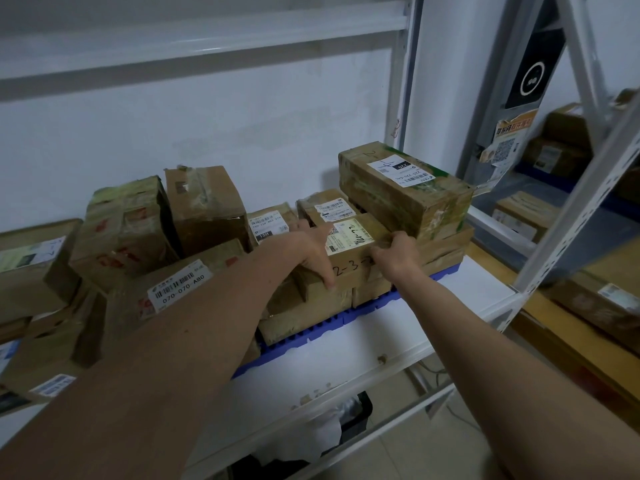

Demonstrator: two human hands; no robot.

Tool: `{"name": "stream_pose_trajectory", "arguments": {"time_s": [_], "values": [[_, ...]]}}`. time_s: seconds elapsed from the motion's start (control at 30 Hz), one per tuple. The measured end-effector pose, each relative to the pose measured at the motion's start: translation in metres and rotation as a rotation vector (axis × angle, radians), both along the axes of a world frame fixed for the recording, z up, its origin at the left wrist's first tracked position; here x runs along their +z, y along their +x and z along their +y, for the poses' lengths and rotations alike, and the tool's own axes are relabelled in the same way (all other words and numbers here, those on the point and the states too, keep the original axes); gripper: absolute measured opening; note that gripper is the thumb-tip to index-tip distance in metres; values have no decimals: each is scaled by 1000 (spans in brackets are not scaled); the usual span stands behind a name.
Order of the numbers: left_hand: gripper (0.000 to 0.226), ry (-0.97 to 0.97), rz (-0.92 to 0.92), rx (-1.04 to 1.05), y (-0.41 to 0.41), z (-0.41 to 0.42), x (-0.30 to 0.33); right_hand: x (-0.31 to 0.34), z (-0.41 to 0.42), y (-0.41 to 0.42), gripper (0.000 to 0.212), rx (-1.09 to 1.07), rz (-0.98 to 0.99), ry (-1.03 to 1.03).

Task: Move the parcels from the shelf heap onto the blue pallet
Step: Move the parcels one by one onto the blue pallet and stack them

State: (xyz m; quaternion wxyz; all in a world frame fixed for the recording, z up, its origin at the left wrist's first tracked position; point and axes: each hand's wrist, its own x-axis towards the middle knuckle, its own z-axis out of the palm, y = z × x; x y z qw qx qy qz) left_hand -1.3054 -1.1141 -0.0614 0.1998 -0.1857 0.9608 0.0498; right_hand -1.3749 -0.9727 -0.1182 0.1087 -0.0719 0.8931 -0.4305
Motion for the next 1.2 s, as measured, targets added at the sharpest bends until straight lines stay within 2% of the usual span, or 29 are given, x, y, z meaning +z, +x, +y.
{"name": "stream_pose_trajectory", "arguments": {"time_s": [0.27,0.37,0.6,0.73,0.83,0.93,1.03,1.13,1.2], "values": [[121,-20,2,16,-2,5,-4,2,3,4,35,136,168,238],[106,24,82,60,-5,4,-6,8,3,9,36,181,228,260],[51,-57,417,100,29,-12,39,44,-21,32,40,303,289,162],[51,-116,527,148,75,-26,70,65,-57,58,36,429,374,113],[39,-201,583,226,116,-40,79,81,-90,87,42,561,475,87],[30,-296,529,309,166,-56,84,96,-122,124,35,710,564,86],[35,-297,505,457,217,-75,84,106,-144,167,23,853,616,38],[32,-288,468,507,260,-95,79,112,-157,211,27,933,688,5],[39,-287,391,559,286,-111,72,111,-169,236,24,970,723,14]]}}
